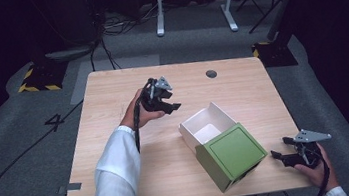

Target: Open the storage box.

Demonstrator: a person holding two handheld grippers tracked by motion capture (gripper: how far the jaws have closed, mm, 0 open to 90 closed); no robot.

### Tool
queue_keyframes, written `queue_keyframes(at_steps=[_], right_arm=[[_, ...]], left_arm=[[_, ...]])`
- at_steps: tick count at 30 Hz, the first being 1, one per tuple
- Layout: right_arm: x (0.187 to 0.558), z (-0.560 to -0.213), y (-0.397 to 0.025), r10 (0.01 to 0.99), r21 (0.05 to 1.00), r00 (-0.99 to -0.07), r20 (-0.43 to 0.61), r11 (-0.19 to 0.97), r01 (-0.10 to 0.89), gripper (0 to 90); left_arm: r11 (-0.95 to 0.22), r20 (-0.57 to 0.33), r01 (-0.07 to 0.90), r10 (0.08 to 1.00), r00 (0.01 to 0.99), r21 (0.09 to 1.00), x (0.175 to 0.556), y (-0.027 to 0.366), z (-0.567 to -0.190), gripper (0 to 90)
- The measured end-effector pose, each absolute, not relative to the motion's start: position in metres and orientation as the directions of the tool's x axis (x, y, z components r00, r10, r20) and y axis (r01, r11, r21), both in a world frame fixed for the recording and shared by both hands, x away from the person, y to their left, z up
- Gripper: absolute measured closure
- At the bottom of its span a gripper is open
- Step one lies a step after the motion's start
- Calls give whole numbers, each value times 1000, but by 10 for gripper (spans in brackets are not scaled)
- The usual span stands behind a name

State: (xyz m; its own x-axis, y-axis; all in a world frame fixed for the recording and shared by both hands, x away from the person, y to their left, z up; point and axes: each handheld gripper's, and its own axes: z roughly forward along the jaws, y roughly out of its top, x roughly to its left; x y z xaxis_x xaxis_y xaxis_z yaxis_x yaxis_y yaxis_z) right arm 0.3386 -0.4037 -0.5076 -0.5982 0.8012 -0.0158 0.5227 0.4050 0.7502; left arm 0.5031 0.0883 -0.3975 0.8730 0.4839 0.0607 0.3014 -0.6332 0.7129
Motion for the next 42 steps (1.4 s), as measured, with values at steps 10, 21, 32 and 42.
queue_keyframes(at_steps=[10, 21, 32, 42], right_arm=[[339, -508, -404, 801, 750, -598, -14, 404, 524, 195], [339, -508, -404, 802, 750, -598, -14, 404, 524, 194], [339, -508, -404, 802, 750, -598, -14, 404, 524, 194], [339, -508, -404, 802, 750, -598, -14, 404, 524, 194]], left_arm=[[-681, 184, 300, 543, 820, 668, 478, 107, -393, 194], [-695, 218, 297, 550, 806, 655, 459, 119, -400, 171], [-693, 228, 319, 574, 786, 647, 434, 137, -420, 173], [-684, 218, 366, 609, 763, 631, 405, 163, -437, 180]])
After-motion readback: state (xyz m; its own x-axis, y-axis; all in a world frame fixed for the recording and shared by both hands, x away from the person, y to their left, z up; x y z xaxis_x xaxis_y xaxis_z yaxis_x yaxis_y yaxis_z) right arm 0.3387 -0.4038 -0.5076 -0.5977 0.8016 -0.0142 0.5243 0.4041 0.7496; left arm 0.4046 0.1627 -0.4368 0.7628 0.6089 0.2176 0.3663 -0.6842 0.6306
